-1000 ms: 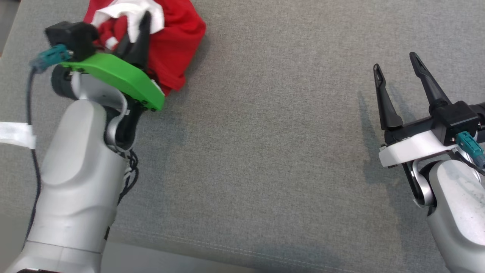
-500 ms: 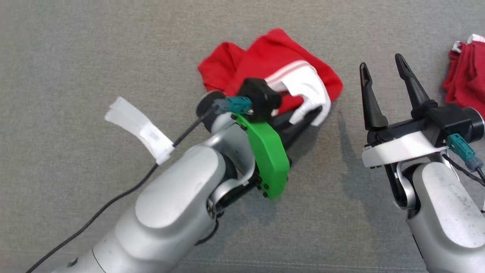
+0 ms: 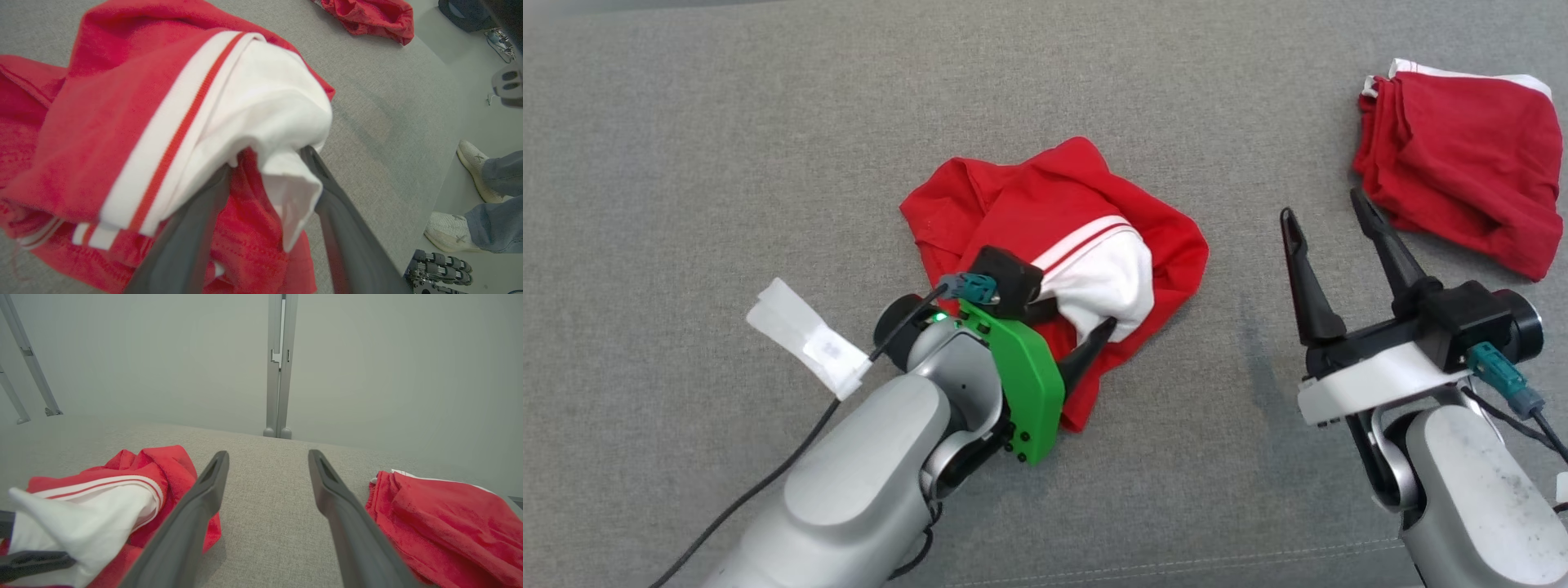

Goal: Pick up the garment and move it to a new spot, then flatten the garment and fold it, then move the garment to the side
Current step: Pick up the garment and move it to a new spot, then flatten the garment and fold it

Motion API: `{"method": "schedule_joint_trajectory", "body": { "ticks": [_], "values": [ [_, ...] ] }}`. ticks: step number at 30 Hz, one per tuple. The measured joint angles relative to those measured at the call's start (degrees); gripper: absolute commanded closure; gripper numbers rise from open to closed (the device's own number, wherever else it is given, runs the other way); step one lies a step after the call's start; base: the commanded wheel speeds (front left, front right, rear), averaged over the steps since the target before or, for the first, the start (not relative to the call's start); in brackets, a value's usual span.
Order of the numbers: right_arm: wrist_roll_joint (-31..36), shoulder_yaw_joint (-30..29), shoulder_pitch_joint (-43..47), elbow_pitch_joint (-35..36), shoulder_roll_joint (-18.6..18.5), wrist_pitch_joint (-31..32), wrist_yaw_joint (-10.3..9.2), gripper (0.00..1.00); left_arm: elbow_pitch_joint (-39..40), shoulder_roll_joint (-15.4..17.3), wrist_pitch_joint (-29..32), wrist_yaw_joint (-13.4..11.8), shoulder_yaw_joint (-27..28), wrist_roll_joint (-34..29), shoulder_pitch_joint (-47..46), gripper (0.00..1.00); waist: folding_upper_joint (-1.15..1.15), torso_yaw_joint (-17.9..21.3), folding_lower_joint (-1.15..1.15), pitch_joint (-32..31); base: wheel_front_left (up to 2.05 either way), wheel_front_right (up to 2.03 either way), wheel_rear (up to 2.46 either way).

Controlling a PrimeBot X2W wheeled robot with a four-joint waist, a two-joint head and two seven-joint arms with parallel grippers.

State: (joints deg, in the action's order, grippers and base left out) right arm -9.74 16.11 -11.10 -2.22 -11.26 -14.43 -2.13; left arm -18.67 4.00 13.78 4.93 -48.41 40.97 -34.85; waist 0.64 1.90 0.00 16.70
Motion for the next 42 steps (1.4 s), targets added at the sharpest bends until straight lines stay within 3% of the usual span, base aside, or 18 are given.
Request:
{"method": "schedule_joint_trajectory", "body": {
  "ticks": [3,13,20,26,33,42],
  "values": [
    [0.04,2.29,1.40,-0.20,-1.02,0.00,1.92,0.00,-1.76,1.15,-1.27,-1.08,1.52,-1.12,0.32,0.00,0.00,-0.02,0.00,-0.52,0.00,0.00,0.00],
    [2.36,8.61,3.73,-1.34,-3.52,1.46,6.65,0.00,2.07,-0.74,-4.25,-0.33,3.58,7.12,6.29,0.00,0.00,-2.47,0.00,-2.33,0.00,0.00,0.00],
    [2.80,10.89,4.59,-0.98,-3.63,2.27,7.17,0.00,2.60,0.93,-5.27,-0.49,2.83,5.59,9.89,0.00,0.00,-4.62,0.00,-4.28,0.00,0.00,0.00],
    [3.72,13.86,4.64,-0.73,-5.10,4.12,8.13,0.00,4.16,3.25,-8.55,-3.50,4.44,4.14,14.12,0.00,0.00,-7.49,0.00,-6.19,0.00,0.00,0.00],
    [5.14,15.33,4.53,-0.85,-6.61,6.75,8.18,0.00,6.28,3.82,-12.93,-7.00,8.06,4.05,16.69,0.00,0.00,-11.68,0.00,-7.92,0.00,0.00,0.00],
    [7.35,17.78,1.30,-0.57,-8.60,11.18,8.68,0.00,8.15,3.91,-14.72,-7.92,8.35,4.57,20.59,0.00,0.00,-17.34,0.00,-9.53,0.00,0.00,0.00]
  ]
}}
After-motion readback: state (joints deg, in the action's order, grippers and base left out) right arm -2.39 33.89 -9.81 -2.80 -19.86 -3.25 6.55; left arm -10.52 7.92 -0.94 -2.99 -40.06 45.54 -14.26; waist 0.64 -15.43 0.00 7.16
